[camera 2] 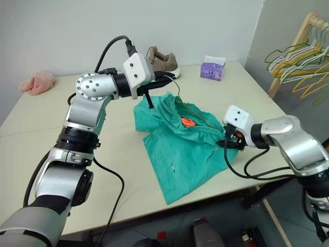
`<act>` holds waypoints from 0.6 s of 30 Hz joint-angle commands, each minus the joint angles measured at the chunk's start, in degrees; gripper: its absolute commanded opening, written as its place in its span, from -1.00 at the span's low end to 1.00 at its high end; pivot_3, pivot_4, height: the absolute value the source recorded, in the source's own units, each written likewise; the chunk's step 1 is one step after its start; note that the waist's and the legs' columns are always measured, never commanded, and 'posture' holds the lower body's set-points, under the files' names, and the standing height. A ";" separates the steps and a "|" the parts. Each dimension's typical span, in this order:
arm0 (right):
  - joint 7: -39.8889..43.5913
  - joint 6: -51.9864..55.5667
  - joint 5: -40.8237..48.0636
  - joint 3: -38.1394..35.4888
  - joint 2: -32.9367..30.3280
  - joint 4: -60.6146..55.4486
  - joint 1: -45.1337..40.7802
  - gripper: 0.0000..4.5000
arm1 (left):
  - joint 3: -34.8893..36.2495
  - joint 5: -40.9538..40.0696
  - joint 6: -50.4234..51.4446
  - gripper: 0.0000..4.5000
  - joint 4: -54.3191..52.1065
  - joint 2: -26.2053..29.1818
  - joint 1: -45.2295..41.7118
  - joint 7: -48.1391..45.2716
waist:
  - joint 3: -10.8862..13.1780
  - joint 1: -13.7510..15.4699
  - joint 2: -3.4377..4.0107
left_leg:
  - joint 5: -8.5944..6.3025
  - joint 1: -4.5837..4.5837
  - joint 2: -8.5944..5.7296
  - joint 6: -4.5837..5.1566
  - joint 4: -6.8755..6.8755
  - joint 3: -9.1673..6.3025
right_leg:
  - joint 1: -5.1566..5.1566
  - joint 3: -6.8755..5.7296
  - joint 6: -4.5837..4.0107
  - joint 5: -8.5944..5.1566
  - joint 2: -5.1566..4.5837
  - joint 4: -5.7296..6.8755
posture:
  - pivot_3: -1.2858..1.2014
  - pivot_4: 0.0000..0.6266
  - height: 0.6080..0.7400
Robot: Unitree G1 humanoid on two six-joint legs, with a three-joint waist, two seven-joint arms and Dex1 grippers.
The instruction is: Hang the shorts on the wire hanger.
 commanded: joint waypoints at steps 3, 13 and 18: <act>4.40 -1.72 -2.12 2.52 1.90 4.78 -5.03 0.18 | 0.97 -1.18 0.13 -1.00 -3.13 -0.02 -1.38 0.63 | 0.00 0.02 0.00 | 0.00 0.00 -0.01 0.00 0.00 0.00 | 0.00 0.00 0.00 0.00 -0.02 -0.01 | -0.19 -0.82 1.00; 8.38 -3.25 -5.51 5.54 4.68 8.83 -7.08 -0.91 | 1.00 -1.34 1.12 -1.00 -4.63 -0.19 -0.91 0.72 | 0.00 0.01 0.01 | 0.00 0.00 0.00 0.00 0.01 0.00 | -0.01 0.00 -0.01 0.00 -0.02 0.03 | -0.19 -0.81 1.00; 7.96 -3.07 -5.96 4.31 5.78 8.60 -6.57 -0.95 | 1.41 -1.46 1.83 -1.00 -4.98 -0.57 -0.49 1.76 | 0.00 0.02 0.01 | 0.00 0.00 0.00 0.00 0.01 0.00 | 0.00 0.00 -0.01 0.00 -0.04 0.03 | -0.18 -0.80 1.00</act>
